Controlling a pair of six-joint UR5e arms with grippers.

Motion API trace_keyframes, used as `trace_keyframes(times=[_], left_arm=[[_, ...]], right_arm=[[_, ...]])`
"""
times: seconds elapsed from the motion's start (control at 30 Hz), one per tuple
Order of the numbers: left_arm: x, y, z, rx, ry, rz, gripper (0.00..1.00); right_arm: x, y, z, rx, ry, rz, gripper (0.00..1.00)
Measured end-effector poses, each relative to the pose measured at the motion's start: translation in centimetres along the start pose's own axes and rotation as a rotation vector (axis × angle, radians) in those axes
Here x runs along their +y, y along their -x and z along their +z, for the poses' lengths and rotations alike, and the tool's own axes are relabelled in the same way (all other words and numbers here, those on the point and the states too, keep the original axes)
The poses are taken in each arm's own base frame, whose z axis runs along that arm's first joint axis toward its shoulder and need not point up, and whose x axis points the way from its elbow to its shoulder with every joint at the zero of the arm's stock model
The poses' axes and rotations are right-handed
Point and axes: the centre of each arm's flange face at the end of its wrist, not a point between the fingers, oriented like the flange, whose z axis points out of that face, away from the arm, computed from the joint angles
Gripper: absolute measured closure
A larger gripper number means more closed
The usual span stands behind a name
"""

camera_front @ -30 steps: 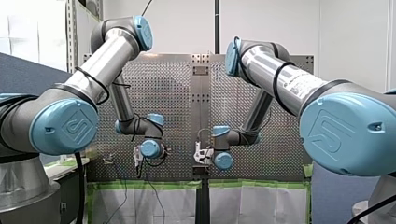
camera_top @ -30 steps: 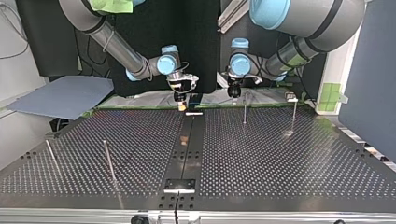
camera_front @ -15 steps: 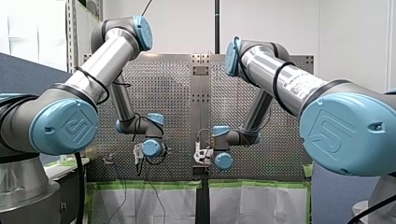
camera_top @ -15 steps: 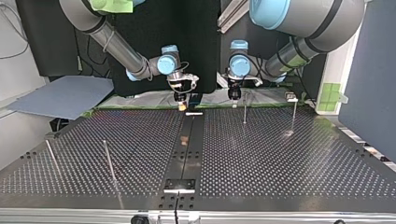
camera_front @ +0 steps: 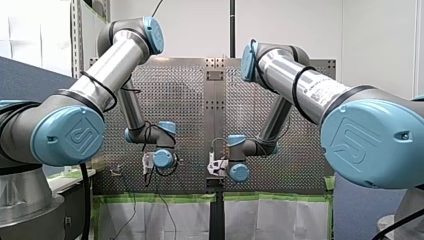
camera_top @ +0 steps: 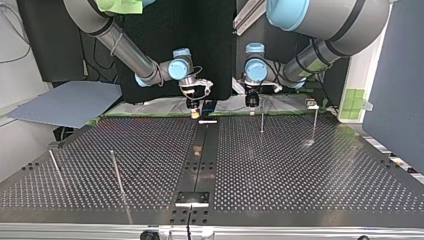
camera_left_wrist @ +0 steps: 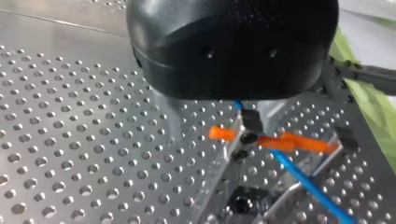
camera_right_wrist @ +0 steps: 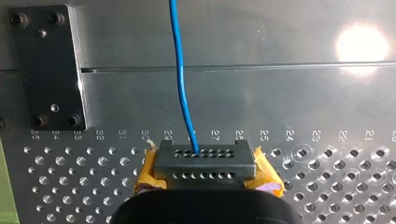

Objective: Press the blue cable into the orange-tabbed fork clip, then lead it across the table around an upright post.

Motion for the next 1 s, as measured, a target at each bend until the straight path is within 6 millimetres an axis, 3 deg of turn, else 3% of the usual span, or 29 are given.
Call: trace_keyframes(times=[0.07,0.63,0.83,1.0], left_arm=[[0.0,0.0,-0.1,-0.001,0.016,0.008,1.00],[-0.4,0.1,-0.5,-0.004,0.033,0.021,1.00],[-0.8,0.9,-0.8,0.001,0.028,0.028,1.00],[-1.6,2.7,-1.5,-0.009,0.015,0.022,1.00]], right_arm=[[0.0,0.0,0.0,0.000,0.000,0.000,1.00],[0.0,-0.2,0.2,0.001,0.000,0.000,1.00],[0.0,-1.7,1.5,0.007,0.021,-0.021,1.00],[0.0,-4.3,2.3,0.011,0.041,-0.064,1.00]])
